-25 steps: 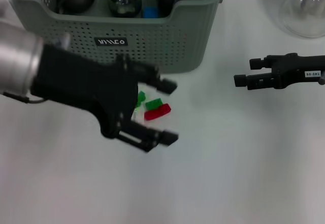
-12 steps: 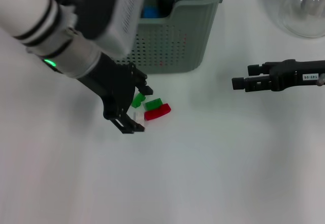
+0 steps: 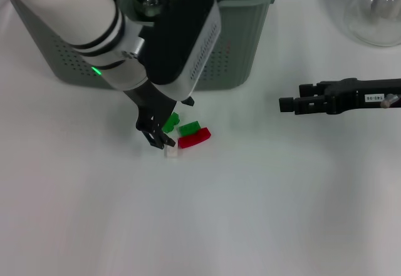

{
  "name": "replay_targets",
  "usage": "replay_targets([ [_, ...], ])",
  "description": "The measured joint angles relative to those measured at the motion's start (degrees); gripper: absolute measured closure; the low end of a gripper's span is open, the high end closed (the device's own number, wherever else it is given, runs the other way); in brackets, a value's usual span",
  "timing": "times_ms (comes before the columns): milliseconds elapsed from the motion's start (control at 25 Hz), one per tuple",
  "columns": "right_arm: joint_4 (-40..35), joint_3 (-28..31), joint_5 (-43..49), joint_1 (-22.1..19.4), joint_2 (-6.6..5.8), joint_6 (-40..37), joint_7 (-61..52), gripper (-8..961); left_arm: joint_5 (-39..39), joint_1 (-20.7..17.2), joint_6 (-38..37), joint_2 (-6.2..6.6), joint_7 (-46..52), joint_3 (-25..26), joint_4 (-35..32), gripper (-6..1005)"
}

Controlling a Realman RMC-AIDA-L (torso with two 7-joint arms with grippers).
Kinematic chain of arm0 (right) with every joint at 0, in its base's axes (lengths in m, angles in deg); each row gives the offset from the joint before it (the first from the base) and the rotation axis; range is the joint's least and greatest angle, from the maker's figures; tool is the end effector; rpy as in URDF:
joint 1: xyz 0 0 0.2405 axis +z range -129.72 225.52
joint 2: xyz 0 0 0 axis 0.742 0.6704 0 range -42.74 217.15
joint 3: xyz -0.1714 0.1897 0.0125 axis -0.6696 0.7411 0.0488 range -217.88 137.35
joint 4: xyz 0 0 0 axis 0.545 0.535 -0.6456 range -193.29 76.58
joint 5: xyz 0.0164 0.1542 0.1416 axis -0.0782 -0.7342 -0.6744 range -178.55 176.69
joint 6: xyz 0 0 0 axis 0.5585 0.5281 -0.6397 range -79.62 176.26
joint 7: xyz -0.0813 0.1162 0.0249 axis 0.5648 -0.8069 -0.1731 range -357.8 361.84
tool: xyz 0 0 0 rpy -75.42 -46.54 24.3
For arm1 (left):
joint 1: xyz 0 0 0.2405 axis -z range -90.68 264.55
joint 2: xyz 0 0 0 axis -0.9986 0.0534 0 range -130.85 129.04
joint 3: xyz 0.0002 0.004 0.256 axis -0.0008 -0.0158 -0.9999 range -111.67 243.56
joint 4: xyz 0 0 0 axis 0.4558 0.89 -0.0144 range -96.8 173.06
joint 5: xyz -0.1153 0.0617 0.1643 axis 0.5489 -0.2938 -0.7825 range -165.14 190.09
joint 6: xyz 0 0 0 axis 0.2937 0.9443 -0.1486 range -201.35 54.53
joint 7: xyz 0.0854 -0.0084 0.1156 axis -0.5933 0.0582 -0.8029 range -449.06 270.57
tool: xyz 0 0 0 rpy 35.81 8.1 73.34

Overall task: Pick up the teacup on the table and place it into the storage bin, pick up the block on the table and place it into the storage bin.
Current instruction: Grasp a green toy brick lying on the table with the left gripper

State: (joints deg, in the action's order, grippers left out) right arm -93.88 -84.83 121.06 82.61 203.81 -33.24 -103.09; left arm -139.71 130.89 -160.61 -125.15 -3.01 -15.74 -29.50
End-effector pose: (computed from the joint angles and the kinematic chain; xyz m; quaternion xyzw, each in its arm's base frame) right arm 0.2684 0.3528 -0.0074 -0.8992 0.3977 0.1537 0.0979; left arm -0.1422 0.3599 -0.0529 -0.9447 0.2249 0.2384 0.0089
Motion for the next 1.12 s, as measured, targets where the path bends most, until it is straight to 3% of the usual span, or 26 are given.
replay_targets([
  [200, 0.06, 0.0, 0.0, 0.09, 0.5, 0.63, 0.0, 6, -3.49, 2.27, 4.23, -0.01, -0.18, -3.08, 4.18, 171],
  [520, 0.05, 0.0, -0.05, 0.19, 0.55, 1.34, 0.0, 6, -6.05, 6.14, 8.14, -0.1, -0.07, -3.67, 10.6, 173],
  [1120, 0.02, -0.28, -0.17, 0.66, 0.63, 1.59, 0.22, 6, -6.87, 7.26, 11.17, -0.3, 0.5, -6.85, 14.49, 207],
])
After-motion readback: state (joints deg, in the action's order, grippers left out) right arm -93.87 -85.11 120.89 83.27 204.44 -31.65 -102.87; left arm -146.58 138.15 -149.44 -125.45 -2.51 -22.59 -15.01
